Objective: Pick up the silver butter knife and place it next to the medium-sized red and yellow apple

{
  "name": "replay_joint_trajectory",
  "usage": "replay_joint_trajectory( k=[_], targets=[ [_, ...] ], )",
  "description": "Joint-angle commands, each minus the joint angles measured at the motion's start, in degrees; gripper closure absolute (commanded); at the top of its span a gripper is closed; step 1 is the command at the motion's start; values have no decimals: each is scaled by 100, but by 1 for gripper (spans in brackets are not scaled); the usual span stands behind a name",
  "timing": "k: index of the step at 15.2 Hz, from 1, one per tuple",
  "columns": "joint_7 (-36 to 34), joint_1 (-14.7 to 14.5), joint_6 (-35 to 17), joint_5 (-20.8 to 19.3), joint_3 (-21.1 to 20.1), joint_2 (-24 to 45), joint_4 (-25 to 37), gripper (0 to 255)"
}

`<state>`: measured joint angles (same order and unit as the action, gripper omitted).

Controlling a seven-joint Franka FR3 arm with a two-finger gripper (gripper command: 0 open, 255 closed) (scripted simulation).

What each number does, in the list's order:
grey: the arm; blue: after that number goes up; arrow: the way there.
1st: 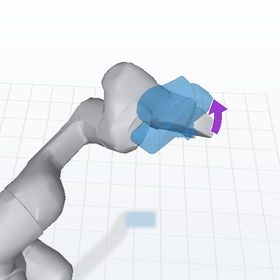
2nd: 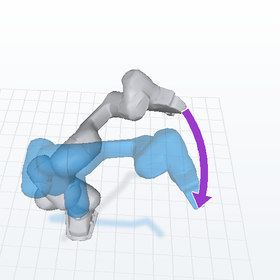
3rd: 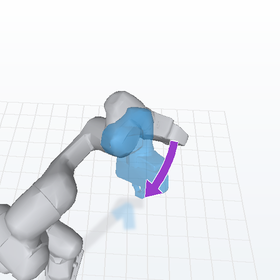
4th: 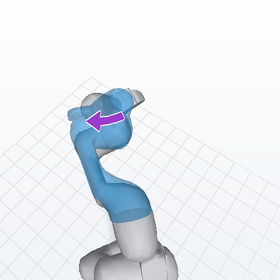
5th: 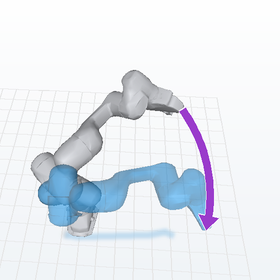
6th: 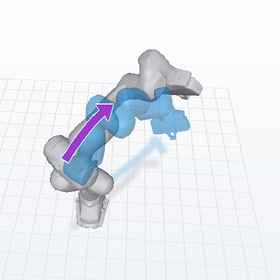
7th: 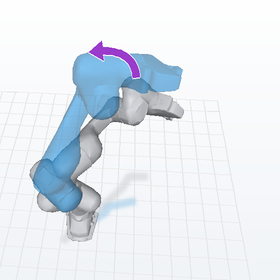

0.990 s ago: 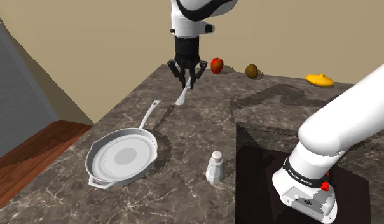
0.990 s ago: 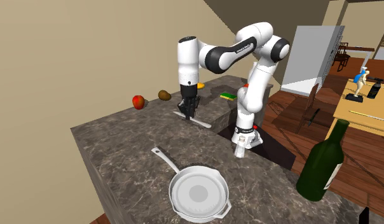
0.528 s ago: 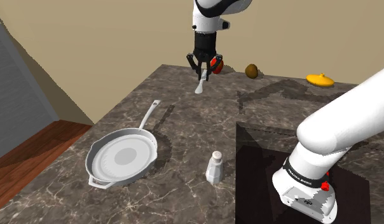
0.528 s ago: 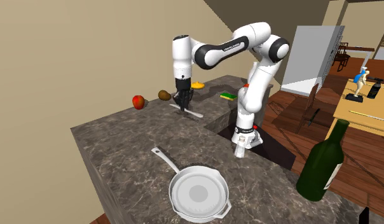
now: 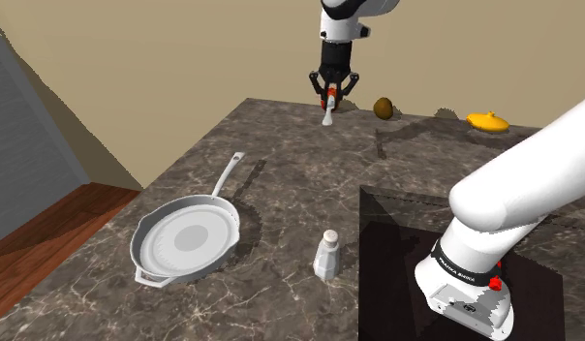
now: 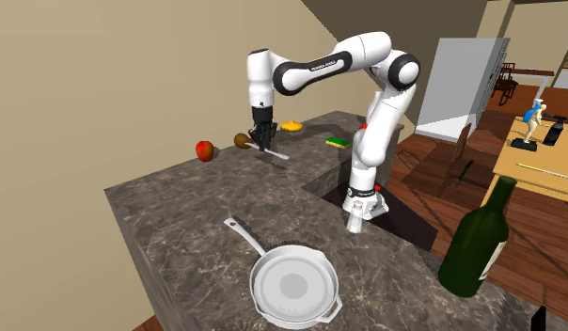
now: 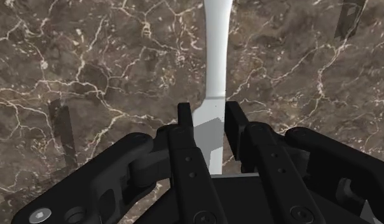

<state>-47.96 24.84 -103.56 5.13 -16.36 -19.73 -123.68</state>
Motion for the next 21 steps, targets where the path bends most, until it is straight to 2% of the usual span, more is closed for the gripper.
replay_joint_trajectory(
  k=[1,11,21],
  targets=[
    [270,118,-52,-88,179,89,23,255],
    [1465,686,-84,-459,965,863,734,255],
    [2563,1215,70,-609,1584,2095,2130,255]
  ],
)
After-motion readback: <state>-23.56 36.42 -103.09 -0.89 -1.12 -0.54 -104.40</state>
